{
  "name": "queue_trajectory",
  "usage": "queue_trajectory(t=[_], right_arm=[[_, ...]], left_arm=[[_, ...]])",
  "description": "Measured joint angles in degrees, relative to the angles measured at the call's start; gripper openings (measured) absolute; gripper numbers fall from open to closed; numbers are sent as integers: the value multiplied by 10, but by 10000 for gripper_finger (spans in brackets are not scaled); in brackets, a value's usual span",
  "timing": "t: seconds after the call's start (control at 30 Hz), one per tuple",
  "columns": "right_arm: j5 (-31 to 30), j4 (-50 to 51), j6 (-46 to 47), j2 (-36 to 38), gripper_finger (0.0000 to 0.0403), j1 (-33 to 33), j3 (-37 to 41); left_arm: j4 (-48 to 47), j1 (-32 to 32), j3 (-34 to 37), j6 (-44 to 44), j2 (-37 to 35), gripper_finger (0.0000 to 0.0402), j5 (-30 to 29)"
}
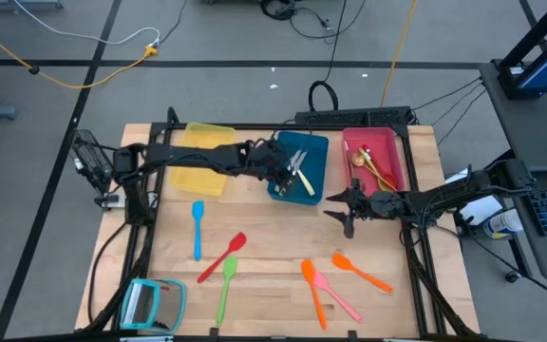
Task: Pick & Place Kitchen Items
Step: Put the blue spatula into the yellow bin
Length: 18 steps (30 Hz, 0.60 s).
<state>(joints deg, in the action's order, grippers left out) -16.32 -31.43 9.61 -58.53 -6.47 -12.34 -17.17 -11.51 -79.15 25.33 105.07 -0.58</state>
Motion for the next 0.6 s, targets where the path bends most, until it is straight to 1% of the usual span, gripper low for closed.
queue_trajectory(t=[0.1, 0.17, 0.23, 0.37, 0.43, 0.53, 0.6], right_arm=[[0, 3, 0, 0, 201, 0, 0], [0, 5, 0, 0, 201, 0, 0], [0, 7, 0, 0, 201, 0, 0], [0, 7, -4, 0, 201, 0, 0], [0, 7, -11, 0, 201, 0, 0], [0, 5, -13, 0, 201, 0, 0], [0, 4, -13, 0, 201, 0, 0]], left_arm=[[-24, 38, 0, -2, -24, 88, -13], [-58, 67, 0, 10, -35, 88, -39], [-102, 98, 0, 43, -46, 88, -74], [-218, 161, 0, 148, -57, 88, -145], [-274, 192, 0, 225, -57, 88, -169], [-360, 236, 0, 356, -57, 88, -180], [-408, 265, 0, 427, -57, 88, -182]])
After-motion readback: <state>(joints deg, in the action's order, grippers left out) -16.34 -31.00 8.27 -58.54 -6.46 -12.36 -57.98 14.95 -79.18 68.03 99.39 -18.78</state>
